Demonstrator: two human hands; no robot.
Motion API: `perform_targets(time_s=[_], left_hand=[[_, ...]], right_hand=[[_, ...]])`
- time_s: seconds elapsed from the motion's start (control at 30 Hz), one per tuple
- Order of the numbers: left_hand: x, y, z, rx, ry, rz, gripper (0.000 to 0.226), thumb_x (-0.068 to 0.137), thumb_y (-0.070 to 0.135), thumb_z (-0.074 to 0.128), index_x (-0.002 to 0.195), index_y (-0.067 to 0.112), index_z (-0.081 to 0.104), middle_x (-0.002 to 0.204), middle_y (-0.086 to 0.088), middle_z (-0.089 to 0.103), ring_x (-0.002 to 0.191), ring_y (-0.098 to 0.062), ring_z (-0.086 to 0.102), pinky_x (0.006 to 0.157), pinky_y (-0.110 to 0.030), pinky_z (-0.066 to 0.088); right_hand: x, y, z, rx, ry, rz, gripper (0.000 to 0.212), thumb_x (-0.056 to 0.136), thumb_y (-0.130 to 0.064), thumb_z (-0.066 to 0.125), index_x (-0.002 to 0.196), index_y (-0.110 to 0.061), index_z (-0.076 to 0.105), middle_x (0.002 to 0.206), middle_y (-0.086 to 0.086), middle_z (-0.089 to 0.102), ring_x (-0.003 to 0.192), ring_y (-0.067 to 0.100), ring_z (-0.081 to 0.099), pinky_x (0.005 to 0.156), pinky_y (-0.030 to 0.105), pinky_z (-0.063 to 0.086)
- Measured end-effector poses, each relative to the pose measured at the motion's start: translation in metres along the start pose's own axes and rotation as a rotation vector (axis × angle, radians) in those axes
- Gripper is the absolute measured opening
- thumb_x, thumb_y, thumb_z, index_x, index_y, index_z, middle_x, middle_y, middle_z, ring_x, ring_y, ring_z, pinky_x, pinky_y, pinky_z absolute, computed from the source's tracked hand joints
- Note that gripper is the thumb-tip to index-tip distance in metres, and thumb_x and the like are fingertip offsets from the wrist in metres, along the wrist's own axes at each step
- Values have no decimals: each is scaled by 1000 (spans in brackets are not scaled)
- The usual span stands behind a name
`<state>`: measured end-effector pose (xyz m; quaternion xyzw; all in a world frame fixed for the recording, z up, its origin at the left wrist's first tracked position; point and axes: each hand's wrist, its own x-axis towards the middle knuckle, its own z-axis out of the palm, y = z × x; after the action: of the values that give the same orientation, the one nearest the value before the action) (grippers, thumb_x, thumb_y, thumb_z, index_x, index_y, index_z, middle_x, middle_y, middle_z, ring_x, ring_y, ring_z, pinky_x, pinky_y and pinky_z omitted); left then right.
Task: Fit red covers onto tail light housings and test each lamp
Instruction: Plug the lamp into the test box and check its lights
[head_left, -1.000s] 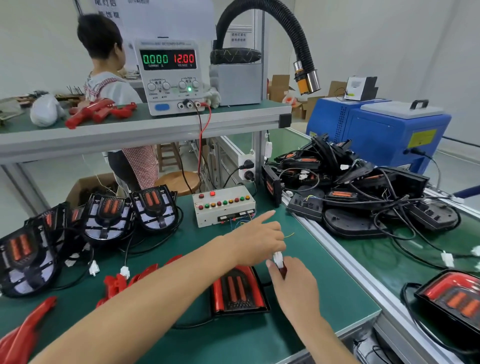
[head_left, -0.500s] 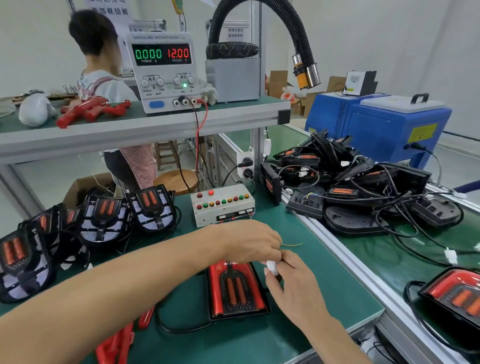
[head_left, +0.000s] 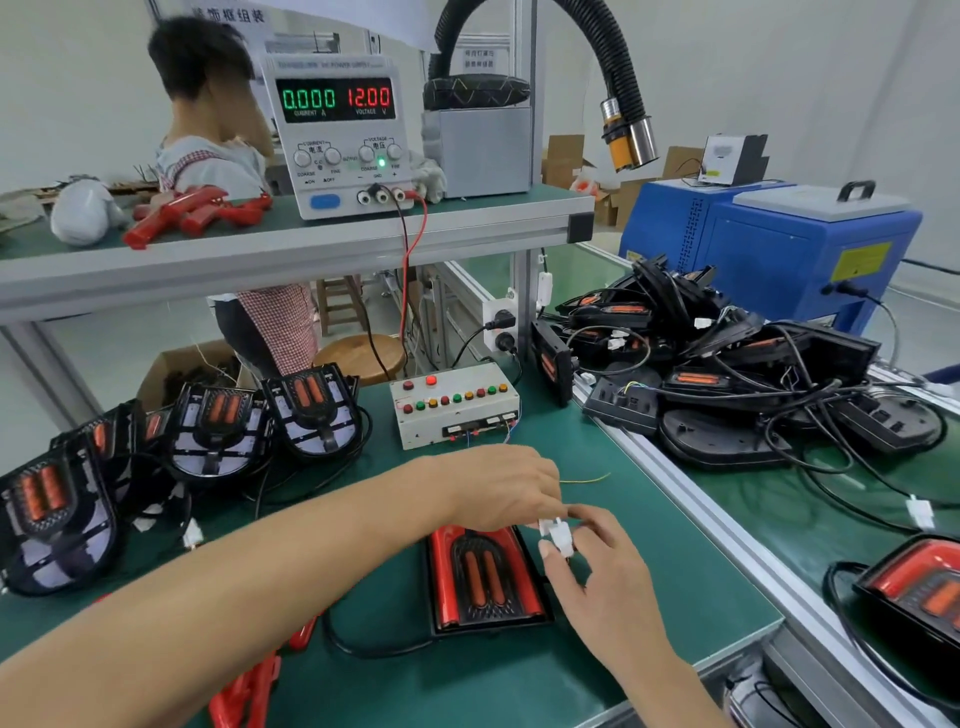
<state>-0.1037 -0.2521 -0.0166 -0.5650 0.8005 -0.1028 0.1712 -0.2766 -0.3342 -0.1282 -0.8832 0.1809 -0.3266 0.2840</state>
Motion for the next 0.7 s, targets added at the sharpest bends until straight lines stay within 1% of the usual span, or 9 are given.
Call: perform_targets(time_s=[0.1, 0.17, 0.27, 0.33, 0.4, 0.47, 0.53, 0.6, 0.7], left_hand=[[-5, 4, 2, -66, 74, -96, 50, 101, 31, 62, 147, 14, 51, 146, -3, 58, 142, -25, 43, 121, -41, 28], [-14, 4, 0, -116, 135, -217, 58, 95, 35, 70, 146, 12, 52, 148, -3, 56, 143, -25, 41, 121, -43, 27], [-36, 9, -4, -310, 334, -510, 36, 99, 34, 64, 127, 11, 66, 121, -4, 68, 120, -27, 57, 105, -40, 42], [-54, 18, -6, -443, 412, -806, 23, 103, 36, 56, 104, 17, 69, 98, 3, 65, 101, -22, 60, 90, -37, 47], [-72, 34, -7, -522, 350, -1052, 29, 103, 40, 53, 87, 18, 64, 83, 8, 63, 87, -21, 62, 76, -35, 47], [-89, 55, -5, -632, 263, -1204, 36, 100, 44, 54, 78, 18, 65, 70, 4, 66, 75, -22, 64, 70, -35, 50], [-104, 77, 0, -772, 187, -1293, 42, 99, 48, 55, 77, 14, 67, 65, -3, 69, 68, -24, 68, 68, -35, 56], [-110, 100, 9, -1022, 150, -1343, 48, 100, 49, 54, 83, 7, 68, 68, -7, 73, 59, -20, 72, 58, -31, 59], [-105, 123, 23, -1398, 178, -1406, 51, 101, 49, 55, 102, 0, 66, 86, -13, 76, 62, -18, 75, 55, -29, 59]], right_hand=[[-8, -3, -4, 1, -14, 176, 28, 92, -45, 66, 99, -19, 72, 114, -13, 54, 100, 8, 58, 88, 32, 51], [-17, -7, -7, 8, -30, 306, 41, 88, -61, 60, 105, -25, 68, 108, -17, 48, 98, 8, 56, 85, 31, 48], [-39, -14, -12, -10, -90, 437, 49, 81, -75, 50, 109, -37, 58, 97, -18, 52, 87, 1, 56, 77, 28, 42], [-48, -22, -12, -1, -133, 420, 41, 83, -68, 56, 115, -42, 53, 94, -17, 56, 82, -2, 55, 78, 27, 44], [-51, -27, -13, 7, -178, 392, 41, 87, -59, 61, 124, -47, 48, 96, -17, 57, 81, -1, 56, 83, 27, 46], [-50, -33, -17, 11, -233, 378, 37, 89, -60, 60, 123, -50, 47, 93, -16, 58, 80, 0, 57, 83, 28, 46], [-49, -36, -20, 38, -272, 394, 28, 88, -64, 56, 104, -41, 60, 82, -10, 63, 73, 4, 59, 78, 29, 50], [-45, -37, -23, 77, -317, 424, 43, 90, -63, 54, 86, -21, 65, 72, -1, 66, 62, 11, 58, 67, 31, 53], [-36, -42, -26, 288, -369, 534, 35, 96, -47, 60, 86, -14, 69, 75, 4, 72, 53, 10, 62, 55, 28, 56]])
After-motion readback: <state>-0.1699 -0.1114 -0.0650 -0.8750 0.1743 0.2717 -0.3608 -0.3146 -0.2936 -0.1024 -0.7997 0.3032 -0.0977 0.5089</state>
